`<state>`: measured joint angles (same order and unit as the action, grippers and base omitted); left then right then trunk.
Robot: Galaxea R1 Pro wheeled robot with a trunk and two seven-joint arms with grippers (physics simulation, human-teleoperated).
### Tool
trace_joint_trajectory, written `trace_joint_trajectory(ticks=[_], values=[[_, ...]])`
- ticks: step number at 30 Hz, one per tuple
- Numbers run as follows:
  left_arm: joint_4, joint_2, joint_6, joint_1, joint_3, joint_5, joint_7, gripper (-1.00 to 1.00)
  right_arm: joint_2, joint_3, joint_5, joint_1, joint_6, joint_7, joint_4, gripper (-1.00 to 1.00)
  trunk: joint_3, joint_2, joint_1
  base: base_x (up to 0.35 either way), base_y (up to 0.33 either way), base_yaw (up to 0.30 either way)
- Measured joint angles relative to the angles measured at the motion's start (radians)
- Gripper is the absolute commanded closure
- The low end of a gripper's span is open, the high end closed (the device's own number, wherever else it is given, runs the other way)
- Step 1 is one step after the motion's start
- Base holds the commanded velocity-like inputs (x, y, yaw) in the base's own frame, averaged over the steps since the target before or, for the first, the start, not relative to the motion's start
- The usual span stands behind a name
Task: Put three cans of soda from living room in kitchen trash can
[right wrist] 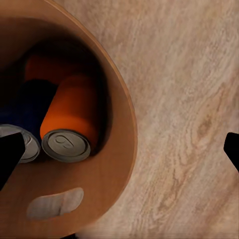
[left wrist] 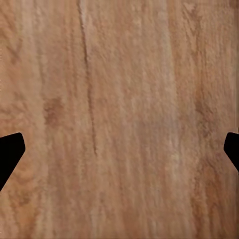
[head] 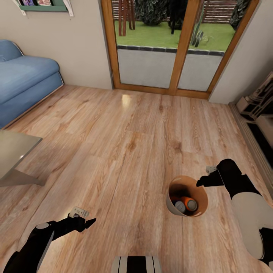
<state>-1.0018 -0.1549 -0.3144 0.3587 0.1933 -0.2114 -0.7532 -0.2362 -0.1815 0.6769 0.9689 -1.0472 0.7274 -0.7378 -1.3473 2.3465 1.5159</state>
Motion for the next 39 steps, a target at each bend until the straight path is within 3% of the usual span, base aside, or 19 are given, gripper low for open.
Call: trace_joint_trajectory(ticks=[23, 34, 39], values=[[0.002, 0.000, 0.000, 0.000, 0.000, 0.000, 0.000, -1.00, -0.002, -0.005, -0.006, -0.050, 0.000, -0.001, -0.001, -1.00, 0.072, -0.161, -0.088, 0.000, 0.000, 0.000], [0.004, 0.000, 0.001, 0.000, 0.000, -0.002, 0.000, -1.00, 0.003, -0.011, -0.008, -0.153, 0.079, -0.004, -0.009, -1.00, 0.106, -0.238, -0.130, 0.000, 0.000, 0.000], [0.033, 0.000, 0.001, 0.000, -0.001, -0.001, 0.009, -1.00, 0.004, -0.012, -0.008, -0.171, 0.098, -0.005, -0.012, -1.00, 0.122, -0.273, -0.149, 0.000, 0.000, 0.000]])
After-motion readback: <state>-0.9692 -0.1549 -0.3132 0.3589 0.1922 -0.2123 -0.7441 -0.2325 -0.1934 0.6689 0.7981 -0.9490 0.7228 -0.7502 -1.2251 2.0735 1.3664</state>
